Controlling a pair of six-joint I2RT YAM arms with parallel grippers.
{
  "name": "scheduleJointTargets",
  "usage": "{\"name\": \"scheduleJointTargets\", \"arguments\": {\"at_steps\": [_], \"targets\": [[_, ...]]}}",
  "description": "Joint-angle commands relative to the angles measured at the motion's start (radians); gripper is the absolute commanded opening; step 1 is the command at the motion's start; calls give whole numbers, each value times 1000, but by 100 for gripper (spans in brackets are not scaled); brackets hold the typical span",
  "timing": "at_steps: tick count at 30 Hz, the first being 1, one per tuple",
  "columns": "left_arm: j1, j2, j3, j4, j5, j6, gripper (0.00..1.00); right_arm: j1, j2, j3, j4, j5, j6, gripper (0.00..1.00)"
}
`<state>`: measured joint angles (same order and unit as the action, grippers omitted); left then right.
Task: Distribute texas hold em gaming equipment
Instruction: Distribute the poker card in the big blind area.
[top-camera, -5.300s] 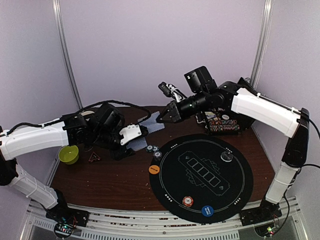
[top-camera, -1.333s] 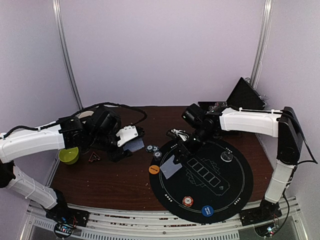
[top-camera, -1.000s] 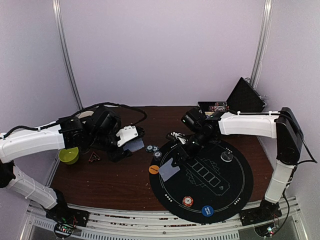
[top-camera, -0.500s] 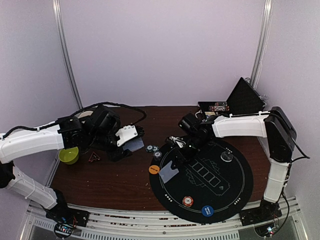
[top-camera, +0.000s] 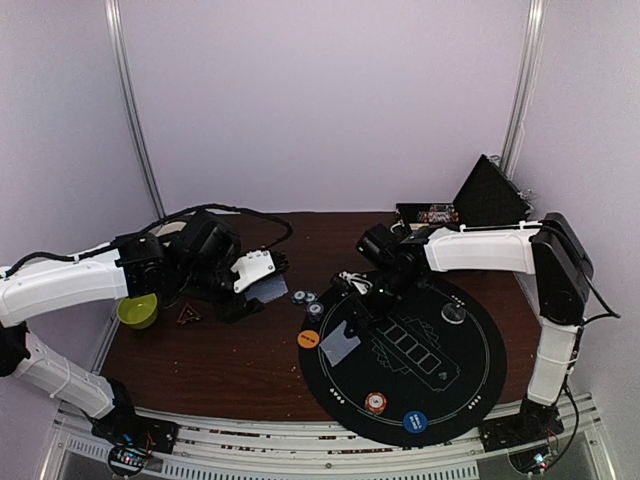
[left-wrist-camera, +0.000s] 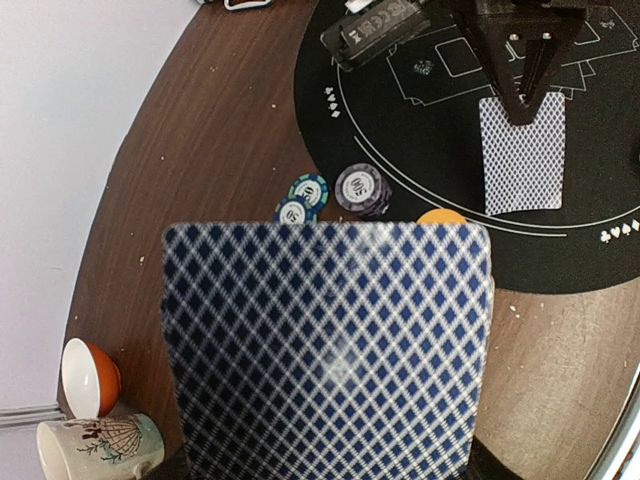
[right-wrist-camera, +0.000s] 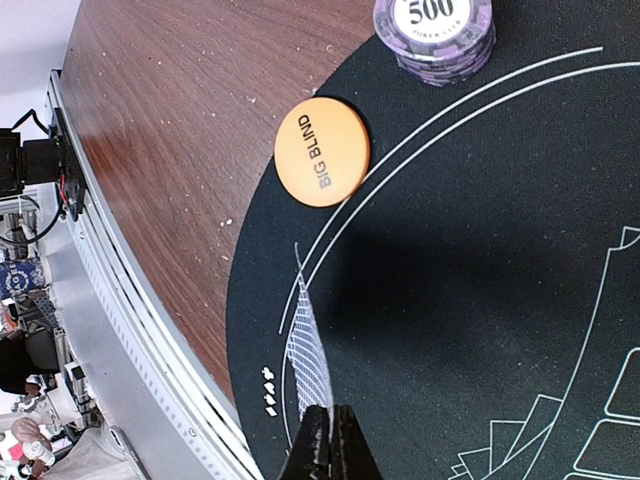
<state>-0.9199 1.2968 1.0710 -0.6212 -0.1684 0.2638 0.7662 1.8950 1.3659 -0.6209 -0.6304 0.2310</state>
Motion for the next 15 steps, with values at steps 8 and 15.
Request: {"name": "scheduleJointTargets", "arguments": {"at_steps": [8, 15], "targets": [[1, -18, 6, 43, -8, 12, 62, -7, -4, 53, -85, 19, -59, 0], [1, -13, 9, 43, -8, 11, 62, -37, 41, 71, -48, 21, -67, 0]]}}
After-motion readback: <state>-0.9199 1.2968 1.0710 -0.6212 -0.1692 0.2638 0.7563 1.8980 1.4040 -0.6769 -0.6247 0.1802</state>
